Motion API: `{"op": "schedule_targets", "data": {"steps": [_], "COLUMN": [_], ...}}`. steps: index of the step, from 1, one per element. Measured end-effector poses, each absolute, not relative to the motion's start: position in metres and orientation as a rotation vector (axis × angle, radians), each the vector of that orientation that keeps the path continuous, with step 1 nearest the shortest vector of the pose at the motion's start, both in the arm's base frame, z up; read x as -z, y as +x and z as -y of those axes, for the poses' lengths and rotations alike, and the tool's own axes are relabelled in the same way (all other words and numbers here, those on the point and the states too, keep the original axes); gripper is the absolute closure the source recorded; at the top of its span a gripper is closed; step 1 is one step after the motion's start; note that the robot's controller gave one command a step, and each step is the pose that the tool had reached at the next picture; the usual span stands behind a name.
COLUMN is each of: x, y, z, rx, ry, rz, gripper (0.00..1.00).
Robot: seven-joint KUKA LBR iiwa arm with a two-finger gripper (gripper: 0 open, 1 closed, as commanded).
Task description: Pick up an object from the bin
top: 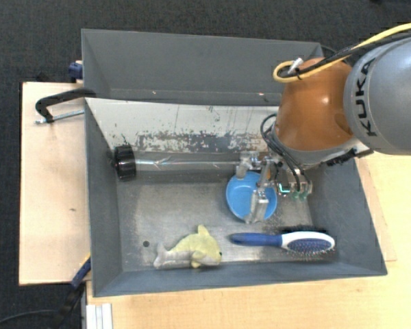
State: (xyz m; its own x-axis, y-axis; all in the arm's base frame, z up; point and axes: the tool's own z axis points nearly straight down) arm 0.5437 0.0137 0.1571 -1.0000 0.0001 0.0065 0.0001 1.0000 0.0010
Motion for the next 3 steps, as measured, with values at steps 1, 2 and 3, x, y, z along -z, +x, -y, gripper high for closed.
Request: {"op": "schedule_targets", "data": {"steps": [1,2,3], "x": [-0.068,-0.071,-0.215], "y": [0.546,0.547,0.545], "z": [0.025,0.024,0.015], "rx": [0.001,0.001,0.000], "ry": [0.107,0.110,0.125], "rz": [3.137,3.142,3.153], "gripper": [0.00,1.00,1.00]}}
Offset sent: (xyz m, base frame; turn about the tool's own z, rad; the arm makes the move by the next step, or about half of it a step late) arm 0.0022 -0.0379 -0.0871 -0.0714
